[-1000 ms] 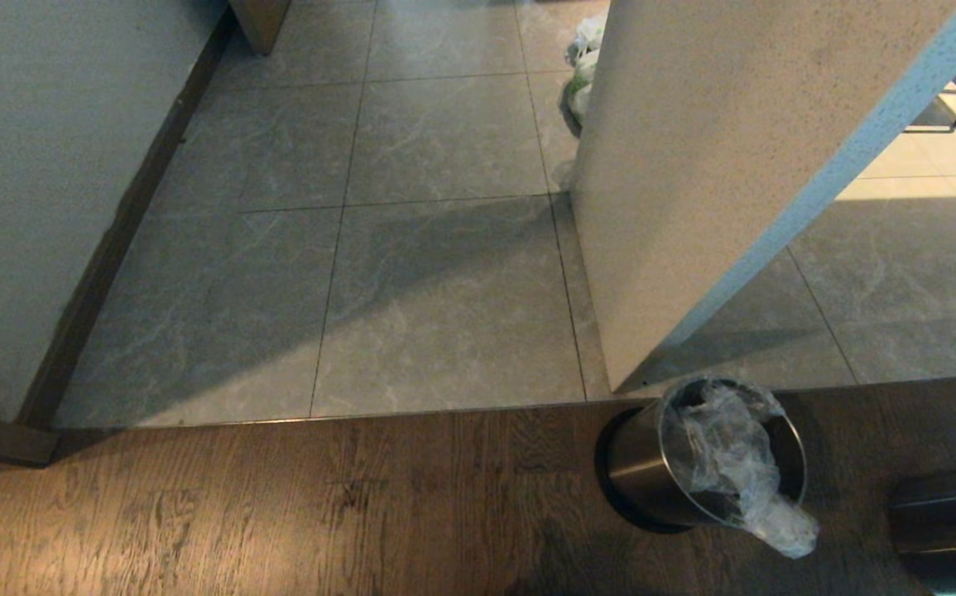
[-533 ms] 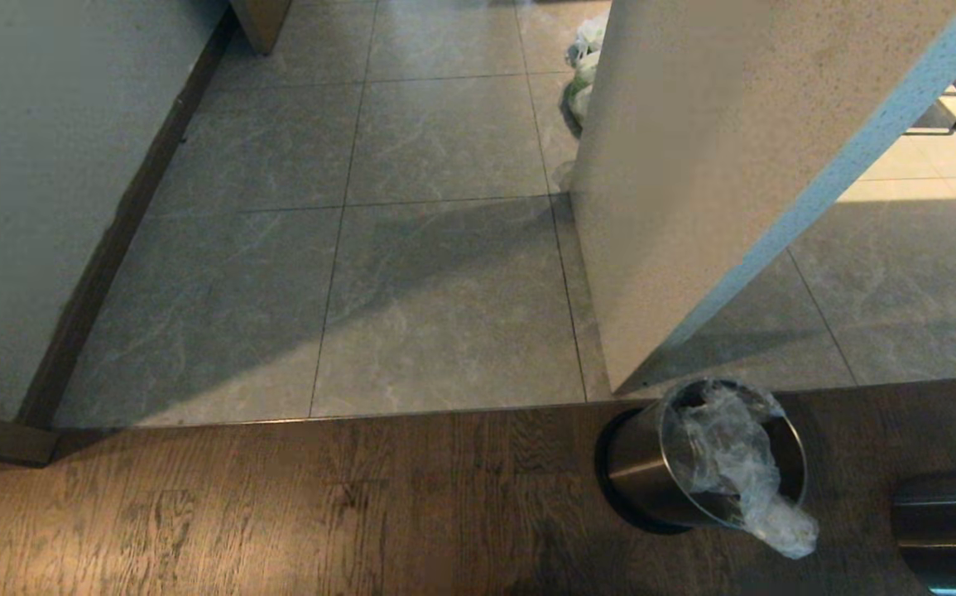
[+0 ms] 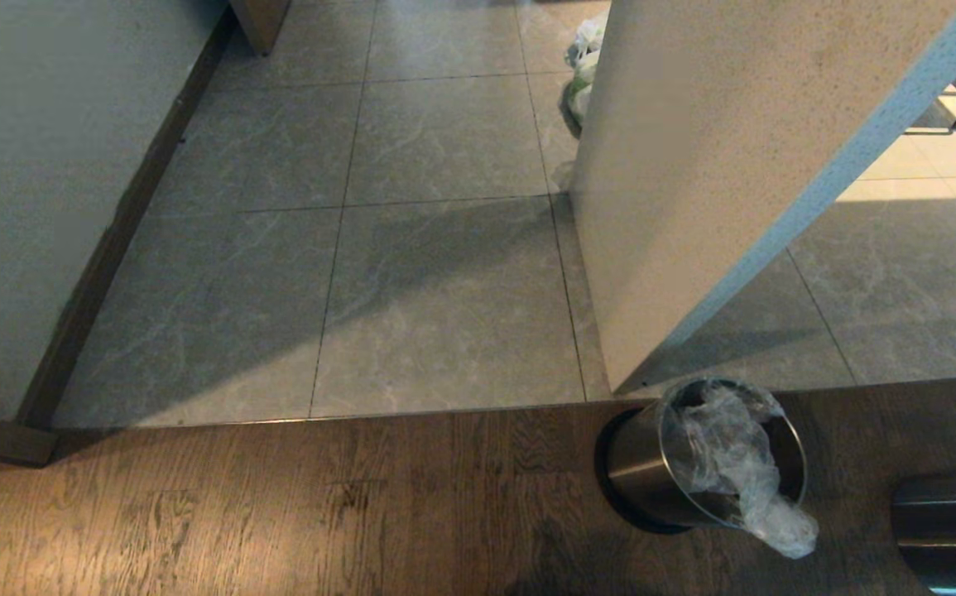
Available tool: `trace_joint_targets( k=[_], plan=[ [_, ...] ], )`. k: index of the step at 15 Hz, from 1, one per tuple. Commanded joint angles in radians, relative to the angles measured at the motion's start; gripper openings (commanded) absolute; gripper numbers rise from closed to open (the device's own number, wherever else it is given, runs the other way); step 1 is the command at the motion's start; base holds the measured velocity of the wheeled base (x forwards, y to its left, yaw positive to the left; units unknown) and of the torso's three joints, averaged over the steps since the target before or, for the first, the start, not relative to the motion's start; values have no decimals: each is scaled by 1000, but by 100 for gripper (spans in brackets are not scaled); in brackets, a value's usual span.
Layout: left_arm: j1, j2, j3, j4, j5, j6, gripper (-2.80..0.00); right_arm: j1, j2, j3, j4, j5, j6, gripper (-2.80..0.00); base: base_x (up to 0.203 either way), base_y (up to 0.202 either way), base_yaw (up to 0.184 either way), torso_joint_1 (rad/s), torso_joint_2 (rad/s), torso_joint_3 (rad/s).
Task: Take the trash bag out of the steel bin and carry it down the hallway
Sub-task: Pick up the trash bag
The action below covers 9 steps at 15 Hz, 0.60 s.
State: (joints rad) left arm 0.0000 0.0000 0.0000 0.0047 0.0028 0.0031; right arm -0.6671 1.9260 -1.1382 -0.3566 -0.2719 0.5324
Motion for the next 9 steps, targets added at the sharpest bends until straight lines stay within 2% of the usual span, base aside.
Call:
trace_joint_targets(
  k=[1,4,6,7,9],
  plan=[
    [0,0,0,0,0,0,-280,176,-274,128,15,1,2,-280,0,0,0,0,0,0],
    [0,0,0,0,0,0,-280,493,-522,280,127,20,-18,-280,0,0,0,0,0,0],
    [0,0,0,0,0,0,-280,691,-694,402,283,29,-77,-280,0,0,0,0,0,0],
    [0,0,0,0,0,0,-280,763,-751,470,356,31,-117,-280,0,0,0,0,0,0],
    [0,0,0,0,0,0,-280,811,-789,566,442,44,-176,-280,0,0,0,0,0,0]
  ],
)
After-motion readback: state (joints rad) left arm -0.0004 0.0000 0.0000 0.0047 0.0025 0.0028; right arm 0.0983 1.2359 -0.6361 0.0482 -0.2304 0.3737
